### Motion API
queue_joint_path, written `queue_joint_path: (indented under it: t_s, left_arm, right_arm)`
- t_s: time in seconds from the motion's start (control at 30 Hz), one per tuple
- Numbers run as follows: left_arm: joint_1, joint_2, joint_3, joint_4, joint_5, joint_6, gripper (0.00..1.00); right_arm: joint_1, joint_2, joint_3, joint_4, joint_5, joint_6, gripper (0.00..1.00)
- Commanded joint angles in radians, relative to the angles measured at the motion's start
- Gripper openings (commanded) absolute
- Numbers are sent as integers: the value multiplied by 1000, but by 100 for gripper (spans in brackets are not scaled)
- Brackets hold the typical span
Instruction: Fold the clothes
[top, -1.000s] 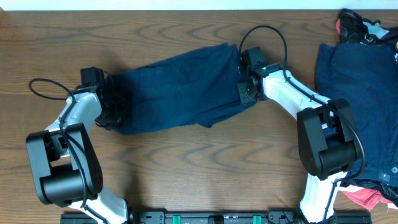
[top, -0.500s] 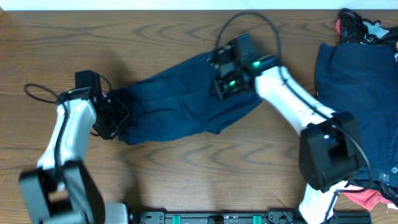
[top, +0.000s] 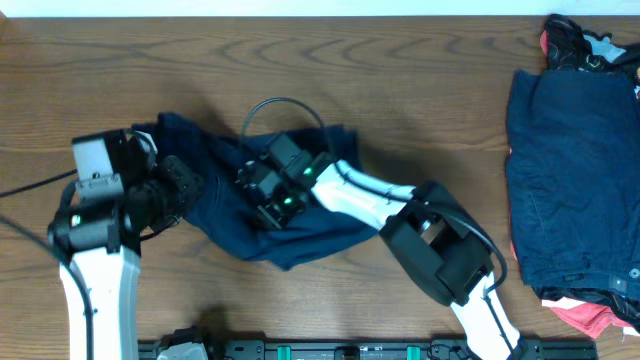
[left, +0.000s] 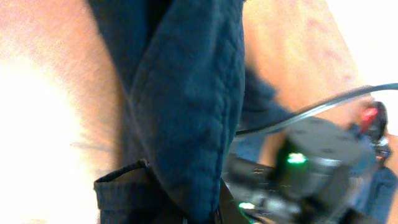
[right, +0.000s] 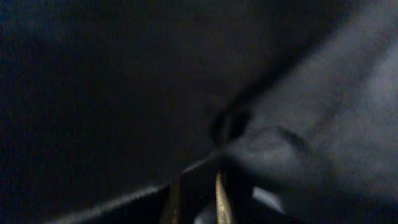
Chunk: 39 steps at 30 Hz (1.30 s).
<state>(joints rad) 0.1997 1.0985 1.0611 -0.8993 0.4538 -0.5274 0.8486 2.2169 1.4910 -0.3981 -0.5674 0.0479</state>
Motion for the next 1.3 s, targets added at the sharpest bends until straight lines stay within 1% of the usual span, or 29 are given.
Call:
queue_joint_path:
  t_s: [0.0,0.1,0.23,0.4,0.53,0.6,0.7,0.77,0.9,1.07,1.1,1.17,1.2,1.23,1.27]
  left_arm:
    - [-2,-68,26,34,59,-32,6]
    - [-9,-89,26,27,59,-31,5]
    - [-63,-77,24,-15,59,-31,6]
    - [-181,-29,23,-11,58,-31,6]
    - [-287,30,23,26,57,-31,6]
    - [-346,68,23,58,55,-31,6]
    - [-437,131,23,122,55,-36,6]
    - [-502,177,23,171,55,-58,6]
    - [-625,280,23,280,55,-114,6]
    - [-736,400,23,385,55,-159,6]
    - [-752,421,23,403,60,-159,11]
    - [-766,440,23,438,98,-149,30]
    - [-766,440,23,458,126,-118,43]
    - [-760,437,26,477,151,-71,53]
    - [-747,429,34,483,170,-18,58]
  right_arm:
    - [13,18,7,24,29,13,23]
    - [-23,-12,55,-45,101,34,35]
    - [-116,-103,105,-203,212,34,42]
    - [-261,-213,106,-370,315,34,43]
    - [-369,-231,106,-494,373,35,42]
    - [-419,-230,102,-545,414,65,41]
    - [-488,-230,97,-592,489,114,41]
    - [-529,-230,97,-607,511,120,43]
    - [-615,-230,97,-625,518,130,44]
    - [-682,-230,97,-656,504,134,45]
    - [-691,-230,97,-667,504,130,46]
    - [-701,-231,97,-683,504,130,50]
    - [-706,-232,100,-693,503,131,51]
    - [-710,-232,102,-701,501,131,52]
    - [-712,-234,107,-713,486,130,54]
